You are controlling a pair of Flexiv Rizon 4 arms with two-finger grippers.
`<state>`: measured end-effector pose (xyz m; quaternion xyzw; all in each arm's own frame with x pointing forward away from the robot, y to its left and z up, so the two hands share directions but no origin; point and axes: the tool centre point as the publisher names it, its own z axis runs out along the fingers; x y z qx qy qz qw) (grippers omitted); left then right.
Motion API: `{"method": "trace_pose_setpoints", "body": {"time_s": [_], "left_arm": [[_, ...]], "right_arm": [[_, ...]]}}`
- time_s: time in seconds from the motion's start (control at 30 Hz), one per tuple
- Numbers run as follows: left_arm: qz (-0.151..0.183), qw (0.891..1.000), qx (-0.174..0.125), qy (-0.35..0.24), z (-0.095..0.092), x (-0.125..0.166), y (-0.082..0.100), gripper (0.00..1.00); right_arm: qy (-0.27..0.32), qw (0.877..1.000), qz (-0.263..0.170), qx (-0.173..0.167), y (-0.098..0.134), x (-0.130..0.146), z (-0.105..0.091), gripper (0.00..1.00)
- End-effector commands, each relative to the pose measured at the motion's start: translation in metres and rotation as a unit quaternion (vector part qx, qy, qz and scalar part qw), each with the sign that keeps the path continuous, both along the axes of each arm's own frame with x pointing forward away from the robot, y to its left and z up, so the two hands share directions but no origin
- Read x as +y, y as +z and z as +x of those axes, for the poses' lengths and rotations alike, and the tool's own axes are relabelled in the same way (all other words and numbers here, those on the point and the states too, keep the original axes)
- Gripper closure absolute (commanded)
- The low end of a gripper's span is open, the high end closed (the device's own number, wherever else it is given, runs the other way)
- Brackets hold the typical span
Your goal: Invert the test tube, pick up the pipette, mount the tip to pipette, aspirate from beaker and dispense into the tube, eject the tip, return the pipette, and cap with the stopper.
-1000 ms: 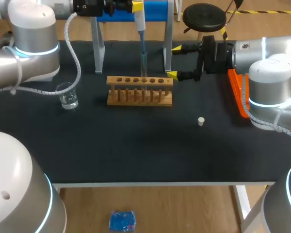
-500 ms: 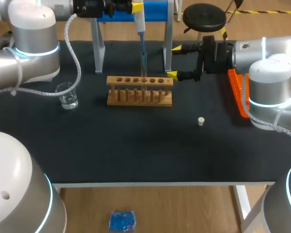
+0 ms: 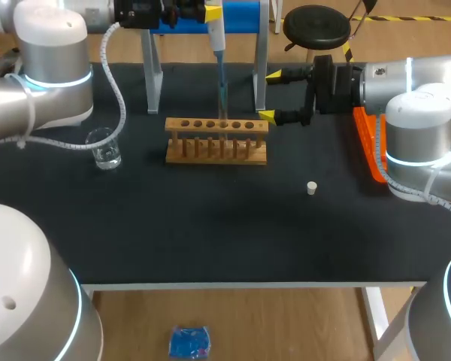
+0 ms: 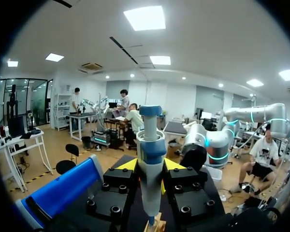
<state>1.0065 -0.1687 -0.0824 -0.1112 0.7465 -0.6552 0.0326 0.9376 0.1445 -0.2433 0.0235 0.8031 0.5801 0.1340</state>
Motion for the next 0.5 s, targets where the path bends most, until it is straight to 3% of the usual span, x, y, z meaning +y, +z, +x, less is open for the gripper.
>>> {"method": "trace_pose_setpoints", "body": {"time_s": [0.03,0.5], "left_arm": [[0.003,1.000,0.002,0.001,0.0013,-0.0017,0.0006,1.00],[0.011,1.000,-0.004,0.000,0.0013,-0.0049,0.0018,1.00]], "right_arm": [[-0.001,1.000,0.001,-0.001,-0.0006,0.0002,-0.0002,0.00],[-0.001,1.000,0.001,-0.001,-0.0006,0.0002,-0.0002,0.00]]}}
